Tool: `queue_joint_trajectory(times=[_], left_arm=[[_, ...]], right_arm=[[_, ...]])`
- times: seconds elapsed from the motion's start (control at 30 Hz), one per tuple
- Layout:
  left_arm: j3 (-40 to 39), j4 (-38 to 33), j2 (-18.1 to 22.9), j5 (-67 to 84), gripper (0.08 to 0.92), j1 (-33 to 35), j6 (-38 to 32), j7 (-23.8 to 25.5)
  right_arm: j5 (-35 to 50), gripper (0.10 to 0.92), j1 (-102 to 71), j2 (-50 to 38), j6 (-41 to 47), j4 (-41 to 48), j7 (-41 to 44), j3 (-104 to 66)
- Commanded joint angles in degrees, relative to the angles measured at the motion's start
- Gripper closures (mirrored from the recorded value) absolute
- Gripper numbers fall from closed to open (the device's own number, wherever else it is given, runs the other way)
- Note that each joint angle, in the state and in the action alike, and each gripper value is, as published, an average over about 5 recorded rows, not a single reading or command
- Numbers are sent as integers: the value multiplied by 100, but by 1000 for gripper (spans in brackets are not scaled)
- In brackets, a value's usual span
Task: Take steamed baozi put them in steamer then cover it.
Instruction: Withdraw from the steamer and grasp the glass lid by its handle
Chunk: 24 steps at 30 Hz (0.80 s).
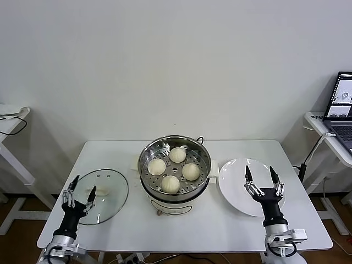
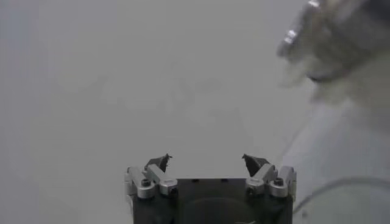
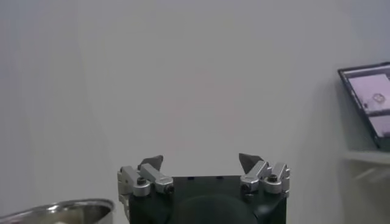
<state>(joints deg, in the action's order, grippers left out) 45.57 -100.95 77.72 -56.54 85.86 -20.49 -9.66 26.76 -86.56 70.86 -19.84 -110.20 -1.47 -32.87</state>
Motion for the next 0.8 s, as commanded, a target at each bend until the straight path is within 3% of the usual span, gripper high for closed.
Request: queue_joint_trajectory(times=[0.03,0.8], left_arm=[[-32,1275,-207,-2851,177,-254,-413,-927],[-129,1968,-301,-2877,177,-1225,-40,-859]], right_arm=[[-140,203,-183,262,-140,-6,-69,33],[-156,203,-193,259,-114,-9,-58,50]])
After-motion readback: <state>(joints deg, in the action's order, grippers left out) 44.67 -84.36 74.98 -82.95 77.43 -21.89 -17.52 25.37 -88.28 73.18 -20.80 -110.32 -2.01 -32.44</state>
